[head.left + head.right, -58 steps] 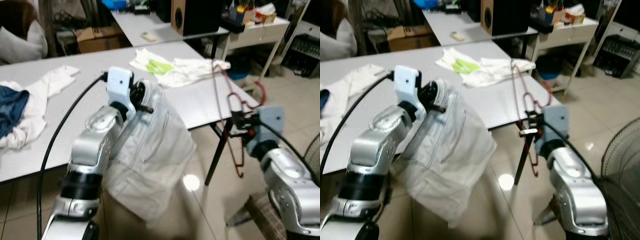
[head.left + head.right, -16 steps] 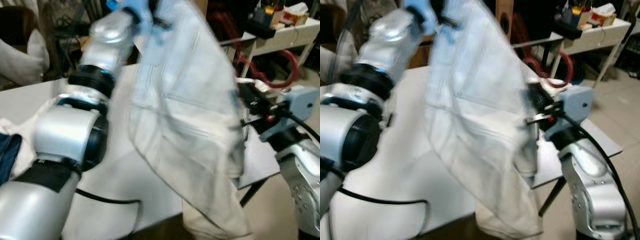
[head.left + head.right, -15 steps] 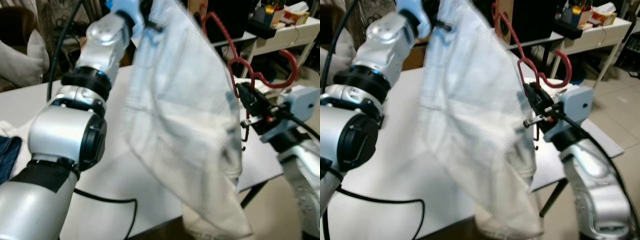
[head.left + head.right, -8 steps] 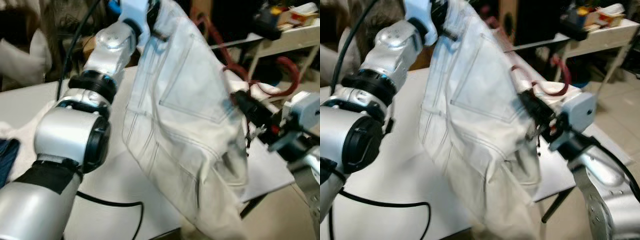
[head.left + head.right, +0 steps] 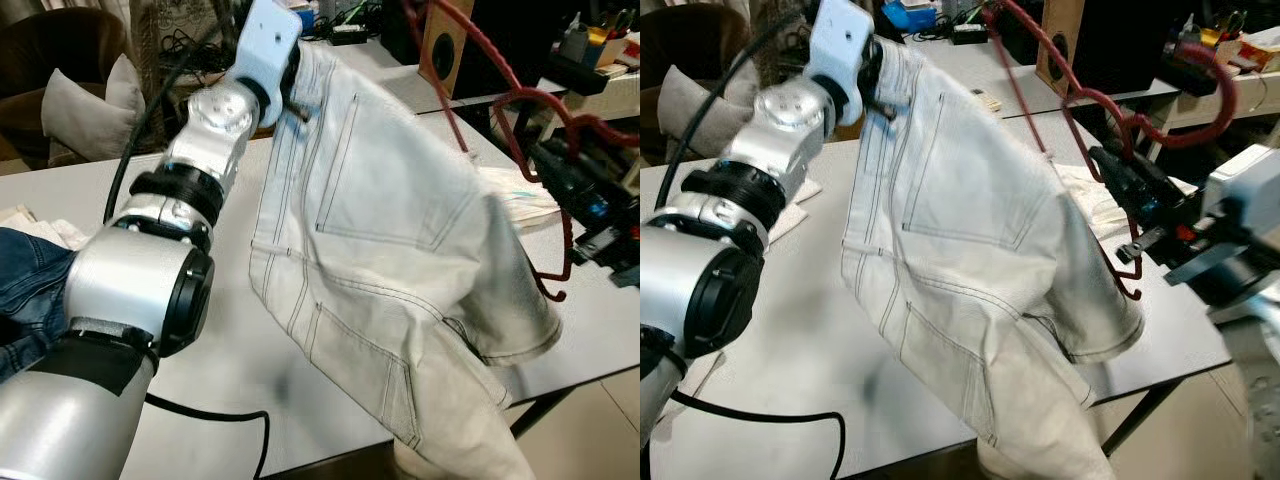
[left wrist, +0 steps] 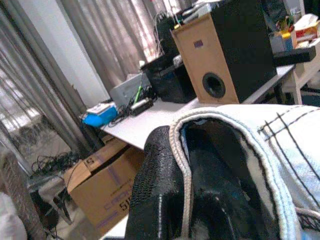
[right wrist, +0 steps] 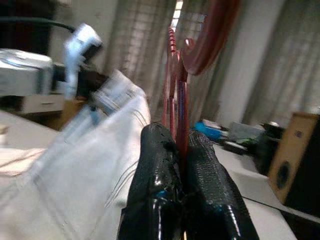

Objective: Hang hanger

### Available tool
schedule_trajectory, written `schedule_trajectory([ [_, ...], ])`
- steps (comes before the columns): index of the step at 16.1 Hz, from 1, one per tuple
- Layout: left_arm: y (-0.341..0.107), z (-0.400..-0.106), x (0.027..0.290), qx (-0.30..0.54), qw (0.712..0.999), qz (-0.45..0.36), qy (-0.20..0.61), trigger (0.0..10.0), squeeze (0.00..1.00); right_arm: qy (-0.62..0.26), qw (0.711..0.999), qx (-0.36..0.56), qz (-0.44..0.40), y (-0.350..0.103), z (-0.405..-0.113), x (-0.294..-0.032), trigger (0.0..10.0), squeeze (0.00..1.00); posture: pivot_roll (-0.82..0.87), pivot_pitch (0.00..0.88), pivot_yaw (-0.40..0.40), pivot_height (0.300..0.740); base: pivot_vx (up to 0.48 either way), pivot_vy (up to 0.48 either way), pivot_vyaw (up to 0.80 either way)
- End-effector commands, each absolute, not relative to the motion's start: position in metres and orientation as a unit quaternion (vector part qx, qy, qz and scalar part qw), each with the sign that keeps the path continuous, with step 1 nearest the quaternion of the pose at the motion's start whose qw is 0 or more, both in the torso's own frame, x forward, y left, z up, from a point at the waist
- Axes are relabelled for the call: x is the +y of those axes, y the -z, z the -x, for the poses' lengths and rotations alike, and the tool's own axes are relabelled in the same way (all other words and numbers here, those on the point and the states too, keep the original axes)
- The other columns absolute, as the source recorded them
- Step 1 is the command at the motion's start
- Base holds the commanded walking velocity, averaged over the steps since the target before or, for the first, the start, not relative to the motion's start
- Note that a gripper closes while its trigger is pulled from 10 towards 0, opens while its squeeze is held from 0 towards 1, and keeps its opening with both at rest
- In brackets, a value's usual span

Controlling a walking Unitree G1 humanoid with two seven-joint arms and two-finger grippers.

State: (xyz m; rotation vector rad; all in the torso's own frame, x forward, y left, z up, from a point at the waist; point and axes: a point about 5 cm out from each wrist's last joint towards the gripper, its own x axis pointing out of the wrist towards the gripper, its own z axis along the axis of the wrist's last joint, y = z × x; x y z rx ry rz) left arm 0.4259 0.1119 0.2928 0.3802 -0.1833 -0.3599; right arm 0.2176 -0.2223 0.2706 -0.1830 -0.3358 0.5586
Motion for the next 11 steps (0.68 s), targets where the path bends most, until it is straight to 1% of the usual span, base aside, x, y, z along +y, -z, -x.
schedule_trajectory([
  [1, -0.295, -0.426, 0.113, -0.091, 0.963, -0.187, 0.172, 10.0, 0.0, -0.327, 0.927, -0.155, 0.099, -0.274, -0.209, -0.214, 10.0, 0.0, -0.24, 0.0, 0.067, 0.74, 0.0, 0.0, 0.0],
  [2, -0.298, -0.426, 0.112, -0.097, 0.964, -0.176, 0.173, 10.0, 0.0, -0.359, 0.918, -0.124, 0.113, -0.269, -0.205, -0.211, 10.0, 0.0, -0.24, 0.0, 0.063, 0.74, 0.0, 0.0, 0.0],
  [5, -0.307, -0.426, 0.111, -0.112, 0.965, -0.152, 0.182, 10.0, 0.0, -0.407, 0.9, -0.051, 0.148, -0.252, -0.197, -0.207, 10.0, 0.0, -0.24, 0.0, 0.059, 0.74, 0.0, 0.0, 0.0],
  [6, -0.307, -0.425, 0.111, -0.113, 0.964, -0.154, 0.183, 10.0, 0.0, -0.375, 0.912, -0.064, 0.153, -0.256, -0.203, -0.212, 10.0, 0.0, -0.23, 0.0, 0.057, 0.74, 0.0, 0.0, 0.0],
  [7, -0.305, -0.425, 0.111, -0.11, 0.964, -0.156, 0.185, 10.0, 0.0, -0.263, 0.941, -0.13, 0.172, -0.276, -0.22, -0.233, 10.0, 0.0, -0.24, 0.0, 0.062, 0.74, 0.0, 0.0, 0.0],
  [8, -0.302, -0.425, 0.111, -0.108, 0.964, -0.158, 0.183, 10.0, 0.0, -0.214, 0.949, -0.153, 0.174, -0.285, -0.226, -0.243, 10.0, 0.0, -0.24, 0.0, 0.065, 0.74, 0.0, 0.0, 0.0],
  [9, -0.298, -0.426, 0.113, -0.101, 0.965, -0.165, 0.177, 10.0, 0.0, -0.118, 0.957, -0.185, 0.188, -0.299, -0.233, -0.264, 10.0, 0.0, -0.24, 0.0, 0.065, 0.74, 0.0, 0.0, 0.0],
  [10, -0.294, -0.426, 0.115, -0.095, 0.966, -0.174, 0.167, 10.0, 0.0, -0.059, 0.956, -0.205, 0.202, -0.309, -0.234, -0.279, 10.0, 0.0, -0.24, 0.0, 0.065, 0.74, 0.0, 0.0, 0.0],
  [11, -0.29, -0.426, 0.118, -0.09, 0.966, -0.182, 0.161, 10.0, 0.0, -0.06, 0.954, -0.201, 0.215, -0.31, -0.233, -0.282, 10.0, 0.0, -0.24, 0.0, 0.065, 0.74, 0.0, 0.0, 0.0],
])
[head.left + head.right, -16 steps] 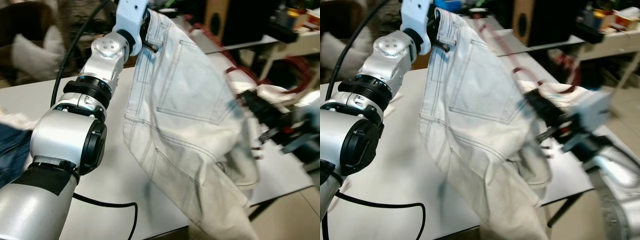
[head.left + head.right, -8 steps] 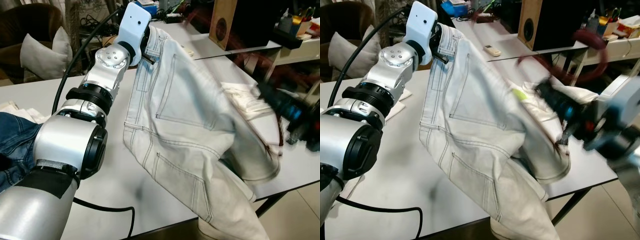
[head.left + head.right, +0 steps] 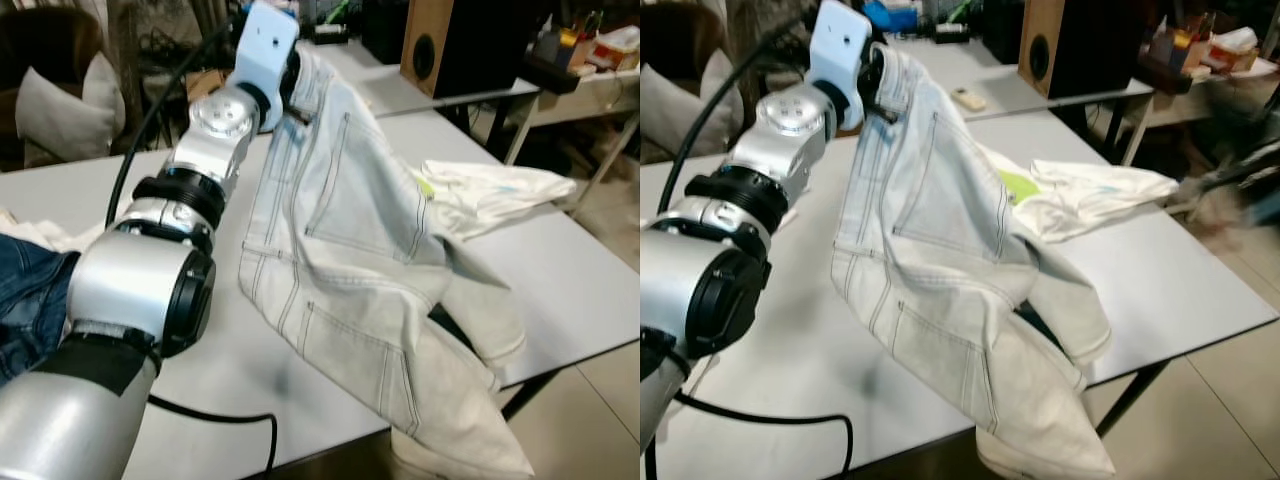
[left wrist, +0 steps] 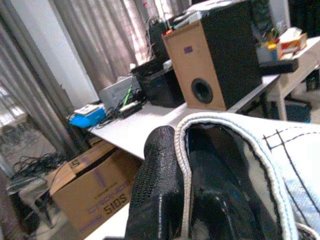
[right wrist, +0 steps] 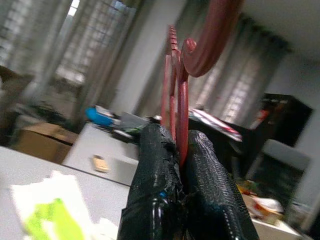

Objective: Hang hanger

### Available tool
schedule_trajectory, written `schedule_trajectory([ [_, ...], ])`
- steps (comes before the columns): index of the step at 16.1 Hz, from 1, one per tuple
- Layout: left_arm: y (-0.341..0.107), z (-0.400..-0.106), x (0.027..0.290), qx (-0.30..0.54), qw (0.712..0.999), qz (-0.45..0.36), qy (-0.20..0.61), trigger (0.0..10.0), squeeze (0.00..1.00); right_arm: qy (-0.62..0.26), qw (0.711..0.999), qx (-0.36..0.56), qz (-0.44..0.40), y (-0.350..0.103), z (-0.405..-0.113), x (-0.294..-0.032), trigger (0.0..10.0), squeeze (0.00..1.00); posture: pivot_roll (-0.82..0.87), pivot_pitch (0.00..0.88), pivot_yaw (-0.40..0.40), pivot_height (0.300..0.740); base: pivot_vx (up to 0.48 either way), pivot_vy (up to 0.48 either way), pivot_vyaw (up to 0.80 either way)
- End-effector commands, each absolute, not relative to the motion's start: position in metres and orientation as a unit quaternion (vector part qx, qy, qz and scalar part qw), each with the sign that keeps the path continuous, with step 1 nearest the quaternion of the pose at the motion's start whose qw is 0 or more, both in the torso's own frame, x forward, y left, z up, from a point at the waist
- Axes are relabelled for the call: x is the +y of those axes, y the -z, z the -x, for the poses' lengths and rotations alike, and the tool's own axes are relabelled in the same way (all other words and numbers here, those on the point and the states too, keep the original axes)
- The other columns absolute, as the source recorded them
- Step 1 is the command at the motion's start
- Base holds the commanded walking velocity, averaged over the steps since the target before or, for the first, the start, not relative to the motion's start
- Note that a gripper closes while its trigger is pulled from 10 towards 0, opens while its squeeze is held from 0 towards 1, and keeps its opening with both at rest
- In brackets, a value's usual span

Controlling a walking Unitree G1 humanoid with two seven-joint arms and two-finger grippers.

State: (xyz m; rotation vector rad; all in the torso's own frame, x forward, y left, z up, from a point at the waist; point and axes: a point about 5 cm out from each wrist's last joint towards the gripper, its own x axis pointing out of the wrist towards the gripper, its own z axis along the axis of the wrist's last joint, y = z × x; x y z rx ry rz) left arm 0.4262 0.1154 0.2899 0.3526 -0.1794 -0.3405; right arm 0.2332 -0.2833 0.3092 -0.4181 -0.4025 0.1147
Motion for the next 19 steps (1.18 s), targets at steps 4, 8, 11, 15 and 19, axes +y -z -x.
schedule_trajectory([
  [4, -0.284, -0.427, 0.122, -0.079, 0.968, -0.193, 0.143, 10.0, 0.0, -0.23, 0.937, -0.201, 0.166, -0.308, -0.22, -0.249, 10.0, 0.0, -0.24, 0.0, 0.058, 0.74, 0.0, 0.0, 0.0],
  [8, -0.284, -0.427, 0.122, -0.076, 0.975, -0.156, 0.139, 10.0, 0.0, -0.36, 0.912, -0.153, 0.129, -0.298, -0.202, -0.226, 10.0, 0.0, -0.24, 0.0, 0.058, 0.74, 0.0, 0.0, 0.0],
  [11, -0.287, -0.427, 0.121, -0.08, 0.977, -0.144, 0.139, 10.0, 0.0, -0.422, 0.894, -0.083, 0.129, -0.282, -0.187, -0.221, 10.0, 0.0, -0.25, 0.0, 0.061, 0.74, 0.0, 0.0, 0.0],
  [15, -0.295, -0.427, 0.119, -0.093, 0.977, -0.11, 0.158, 10.0, 0.0, -0.452, 0.877, 0.045, 0.157, -0.246, -0.18, -0.213, 10.0, 0.0, -0.25, 0.0, 0.062, 0.74, 0.0, 0.0, 0.0],
  [19, -0.326, -0.419, 0.099, -0.146, 0.947, -0.06, 0.279, 10.0, 0.0, -0.424, 0.872, 0.092, 0.227, -0.215, -0.199, -0.206, 10.0, 0.0, -0.24, 0.0, 0.055, 0.74, 0.0, 0.0, 0.0],
])
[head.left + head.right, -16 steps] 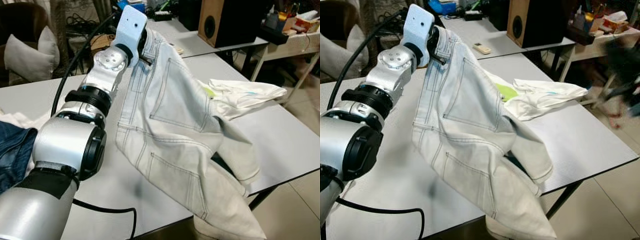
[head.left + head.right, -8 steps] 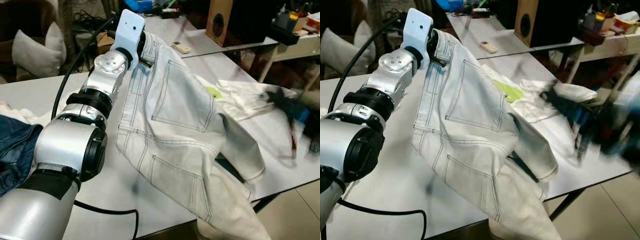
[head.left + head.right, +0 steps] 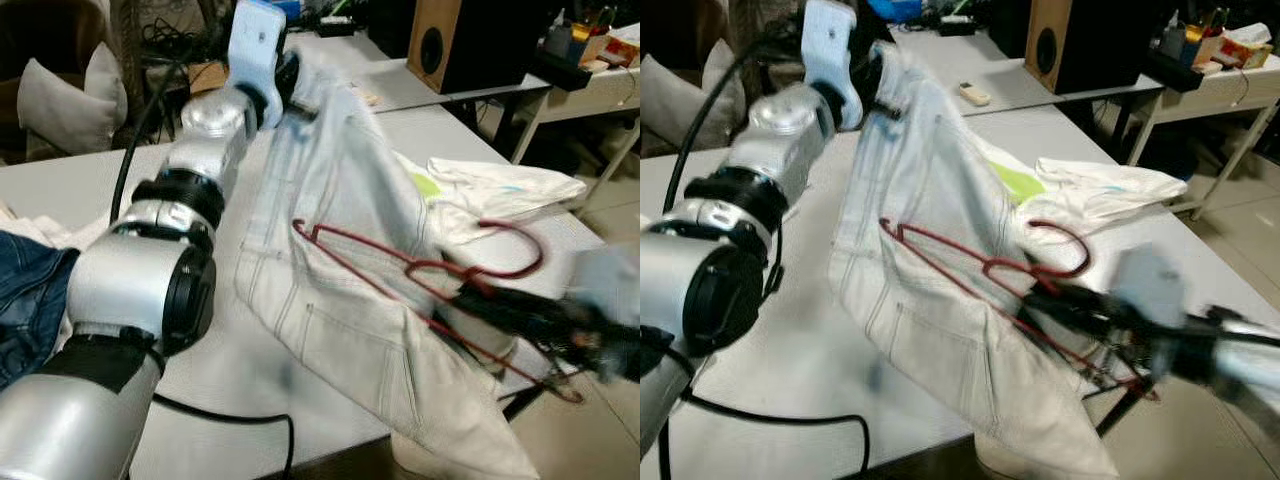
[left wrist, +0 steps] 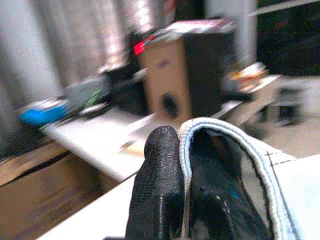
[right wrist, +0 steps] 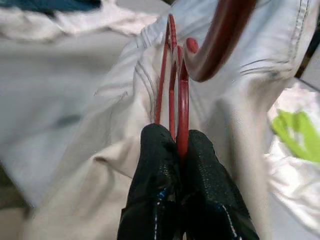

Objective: Hang hanger

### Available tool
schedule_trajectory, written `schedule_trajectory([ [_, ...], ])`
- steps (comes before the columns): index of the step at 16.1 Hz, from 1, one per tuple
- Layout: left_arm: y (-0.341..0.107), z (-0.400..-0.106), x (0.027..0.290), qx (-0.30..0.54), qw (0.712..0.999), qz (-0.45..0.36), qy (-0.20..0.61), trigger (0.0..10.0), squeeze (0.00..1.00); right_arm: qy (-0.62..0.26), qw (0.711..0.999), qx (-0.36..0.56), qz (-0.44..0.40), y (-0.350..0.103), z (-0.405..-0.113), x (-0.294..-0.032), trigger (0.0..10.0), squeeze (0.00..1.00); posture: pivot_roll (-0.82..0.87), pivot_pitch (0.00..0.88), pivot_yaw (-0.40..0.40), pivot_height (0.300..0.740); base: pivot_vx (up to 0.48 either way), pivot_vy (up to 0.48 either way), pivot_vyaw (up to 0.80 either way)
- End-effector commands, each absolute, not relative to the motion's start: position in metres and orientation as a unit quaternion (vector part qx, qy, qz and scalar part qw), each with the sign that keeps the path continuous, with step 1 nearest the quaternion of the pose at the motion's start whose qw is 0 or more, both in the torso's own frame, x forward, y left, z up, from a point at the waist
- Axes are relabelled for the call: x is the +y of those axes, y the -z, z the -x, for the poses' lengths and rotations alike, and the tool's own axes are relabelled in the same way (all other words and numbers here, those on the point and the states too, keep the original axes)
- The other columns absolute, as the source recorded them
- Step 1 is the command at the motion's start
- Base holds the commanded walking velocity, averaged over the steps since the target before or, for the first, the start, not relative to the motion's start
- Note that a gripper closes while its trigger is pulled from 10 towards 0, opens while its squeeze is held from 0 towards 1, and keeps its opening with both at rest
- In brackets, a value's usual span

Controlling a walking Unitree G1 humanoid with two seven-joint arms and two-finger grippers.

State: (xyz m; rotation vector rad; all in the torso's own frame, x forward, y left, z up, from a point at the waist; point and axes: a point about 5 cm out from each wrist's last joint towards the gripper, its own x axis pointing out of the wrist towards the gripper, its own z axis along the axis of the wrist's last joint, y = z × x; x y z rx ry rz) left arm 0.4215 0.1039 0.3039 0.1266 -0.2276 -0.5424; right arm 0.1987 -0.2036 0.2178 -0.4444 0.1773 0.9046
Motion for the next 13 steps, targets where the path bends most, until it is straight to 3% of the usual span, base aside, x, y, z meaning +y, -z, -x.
schedule_trajectory([
  [1, -0.336, -0.415, 0.093, -0.167, 0.931, -0.044, 0.321, 10.0, 0.0, -0.376, 0.881, 0.085, 0.273, -0.21, -0.22, -0.208, 10.0, 0.0, -0.24, 0.0, 0.056, 0.74, 0.0, 0.0, 0.0],
  [4, -0.346, -0.41, 0.09, -0.192, 0.914, -0.022, 0.358, 10.0, 0.0, -0.334, 0.889, 0.072, 0.306, -0.207, -0.239, -0.208, 10.0, 0.0, -0.23, 0.0, 0.053, 0.74, 0.0, 0.0, 0.0],
  [5, -0.363, -0.402, 0.091, -0.228, 0.884, -0.007, 0.408, 10.0, 0.0, -0.286, 0.884, 0.032, 0.369, -0.211, -0.264, -0.205, 10.0, 0.0, -0.23, 0.0, 0.047, 0.74, 0.0, 0.0, 0.0],
  [6, -0.364, -0.401, 0.094, -0.233, 0.881, -0.017, 0.412, 10.0, 0.0, -0.278, 0.887, 0.011, 0.368, -0.217, -0.271, -0.201, 10.0, 0.0, -0.23, 0.0, 0.044, 0.74, 0.0, 0.0, 0.0],
  [9, -0.333, -0.401, 0.11, -0.216, 0.887, -0.063, 0.404, 10.0, 0.0, -0.301, 0.893, -0.056, 0.329, -0.232, -0.278, -0.178, 10.0, 0.0, -0.22, 0.0, 0.038, 0.74, 0.0, 0.0, 0.0],
  [11, -0.282, -0.4, 0.13, -0.163, 0.907, -0.096, 0.376, 10.0, 0.0, -0.313, 0.888, -0.072, 0.328, -0.228, -0.278, -0.163, 10.0, 0.0, -0.22, 0.0, 0.036, 0.74, 0.0, 0.0, 0.0],
  [12, -0.282, -0.4, 0.13, -0.163, 0.907, -0.096, 0.376, 10.0, 0.0, -0.313, 0.888, -0.072, 0.328, -0.228, -0.278, -0.163, 10.0, 0.0, -0.22, 0.0, 0.036, 0.74, 0.0, 0.0, 0.0],
  [13, -0.249, -0.401, 0.144, -0.114, 0.925, -0.15, 0.331, 10.0, 0.0, -0.354, 0.88, -0.075, 0.309, -0.224, -0.27, -0.148, 10.0, 0.0, -0.23, 0.0, 0.034, 0.74, 0.0, 0.0, 0.0],
])
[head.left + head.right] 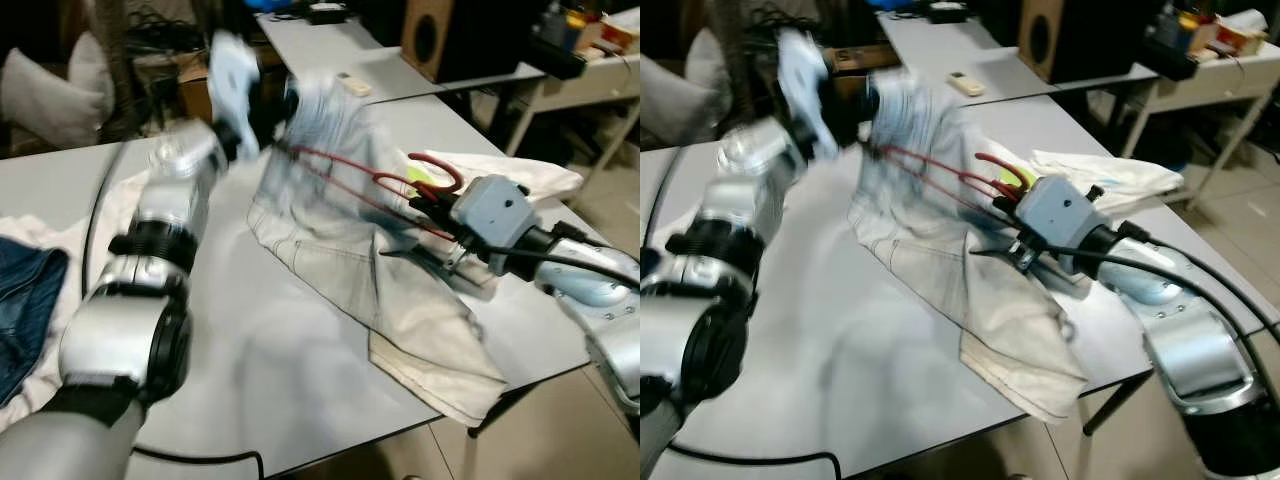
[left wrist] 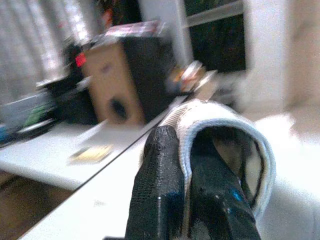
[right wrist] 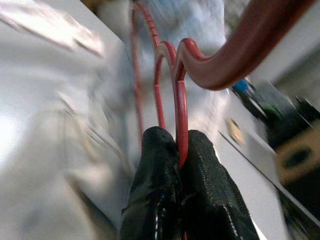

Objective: Hang hanger

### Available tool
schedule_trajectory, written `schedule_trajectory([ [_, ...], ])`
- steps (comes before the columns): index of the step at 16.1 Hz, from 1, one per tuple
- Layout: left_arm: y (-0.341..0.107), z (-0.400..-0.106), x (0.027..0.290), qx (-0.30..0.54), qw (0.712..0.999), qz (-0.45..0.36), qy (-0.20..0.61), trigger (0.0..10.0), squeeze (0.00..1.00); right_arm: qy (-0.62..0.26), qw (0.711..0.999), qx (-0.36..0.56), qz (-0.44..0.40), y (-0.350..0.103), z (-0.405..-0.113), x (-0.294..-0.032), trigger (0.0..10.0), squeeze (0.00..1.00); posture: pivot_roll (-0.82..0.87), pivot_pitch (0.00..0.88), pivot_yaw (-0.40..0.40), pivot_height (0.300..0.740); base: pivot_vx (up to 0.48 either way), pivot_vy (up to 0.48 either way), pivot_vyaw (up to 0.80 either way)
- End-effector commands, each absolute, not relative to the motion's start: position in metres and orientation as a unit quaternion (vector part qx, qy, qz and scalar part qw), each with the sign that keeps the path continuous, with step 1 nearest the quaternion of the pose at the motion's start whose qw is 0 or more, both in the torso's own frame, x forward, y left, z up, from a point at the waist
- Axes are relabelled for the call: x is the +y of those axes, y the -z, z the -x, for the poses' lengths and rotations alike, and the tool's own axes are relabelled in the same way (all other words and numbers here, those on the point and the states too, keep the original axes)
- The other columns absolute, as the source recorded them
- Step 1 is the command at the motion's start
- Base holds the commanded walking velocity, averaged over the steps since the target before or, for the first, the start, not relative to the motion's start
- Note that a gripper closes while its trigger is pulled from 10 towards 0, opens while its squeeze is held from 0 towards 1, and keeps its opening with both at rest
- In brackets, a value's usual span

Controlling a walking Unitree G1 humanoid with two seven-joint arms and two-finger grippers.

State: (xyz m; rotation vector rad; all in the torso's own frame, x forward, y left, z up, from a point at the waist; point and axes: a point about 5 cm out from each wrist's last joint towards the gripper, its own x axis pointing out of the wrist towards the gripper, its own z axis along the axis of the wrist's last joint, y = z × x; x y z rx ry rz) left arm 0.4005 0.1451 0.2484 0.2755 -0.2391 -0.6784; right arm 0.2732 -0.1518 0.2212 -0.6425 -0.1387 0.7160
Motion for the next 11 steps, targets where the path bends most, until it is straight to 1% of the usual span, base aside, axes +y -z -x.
schedule_trajectory([
  [1, -0.222, -0.4, 0.157, -0.073, 0.936, -0.189, 0.287, 10.0, 0.0, -0.407, 0.863, -0.075, 0.288, -0.22, -0.258, -0.135, 10.0, 0.0, -0.22, 0.0, 0.033, 0.74, 0.0, 0.0, 0.0],
  [3, -0.205, -0.399, 0.169, -0.044, 0.947, -0.199, 0.25, 10.0, 0.0, -0.458, 0.845, -0.064, 0.27, -0.218, -0.242, -0.13, 10.0, 0.0, -0.23, 0.0, 0.036, 0.74, 0.0, 0.0, 0.0],
  [4, -0.196, -0.398, 0.18, -0.021, 0.955, -0.199, 0.219, 10.0, 0.0, -0.482, 0.833, -0.046, 0.267, -0.218, -0.231, -0.135, 10.0, 0.0, -0.24, 0.0, 0.045, 0.74, 0.0, 0.0, 0.0],
  [5, -0.184, -0.395, 0.198, 0.012, 0.963, -0.202, 0.176, 10.0, 0.0, -0.504, 0.818, -0.013, 0.275, -0.217, -0.217, -0.149, 10.0, 0.0, -0.24, 0.0, 0.053, 0.74, 0.0, 0.0, 0.0],
  [6, -0.177, -0.392, 0.208, 0.028, 0.962, -0.213, 0.166, 10.0, 0.0, -0.504, 0.815, 0.009, 0.286, -0.219, -0.211, -0.163, 10.0, 0.0, -0.25, 0.0, 0.059, 0.74, 0.0, 0.0, 0.0],
  [7, -0.174, -0.391, 0.21, 0.034, 0.961, -0.218, 0.168, 10.0, 0.0, -0.503, 0.813, 0.018, 0.292, -0.22, -0.208, -0.17, 10.0, 0.0, -0.25, 0.0, 0.059, 0.74, 0.0, 0.0, 0.0],
  [8, -0.168, -0.388, 0.215, 0.044, 0.958, -0.225, 0.173, 10.0, 0.0, -0.498, 0.814, 0.031, 0.298, -0.224, -0.204, -0.182, 10.0, 0.0, -0.25, 0.0, 0.067, 0.74, 0.0, 0.0, 0.0],
  [9, -0.163, -0.384, 0.216, 0.05, 0.954, -0.227, 0.19, 10.0, 0.0, -0.489, 0.819, 0.032, 0.298, -0.23, -0.203, -0.19, 10.0, 0.0, -0.25, 0.0, 0.074, 0.74, 0.0, 0.0, 0.0],
  [10, -0.152, -0.378, 0.218, 0.063, 0.945, -0.232, 0.222, 10.0, 0.0, -0.471, 0.831, 0.026, 0.294, -0.24, -0.201, -0.201, 10.0, 0.0, -0.26, 0.0, 0.076, 0.74, 0.0, 0.0, 0.0],
  [11, -0.145, -0.372, 0.219, 0.078, 0.935, -0.237, 0.25, 10.0, 0.07, -0.459, 0.84, 0.018, 0.289, -0.248, -0.2, -0.207, 10.0, 0.0, -0.26, 0.0, 0.081, 0.74, 0.0, 0.0, 0.0],
])
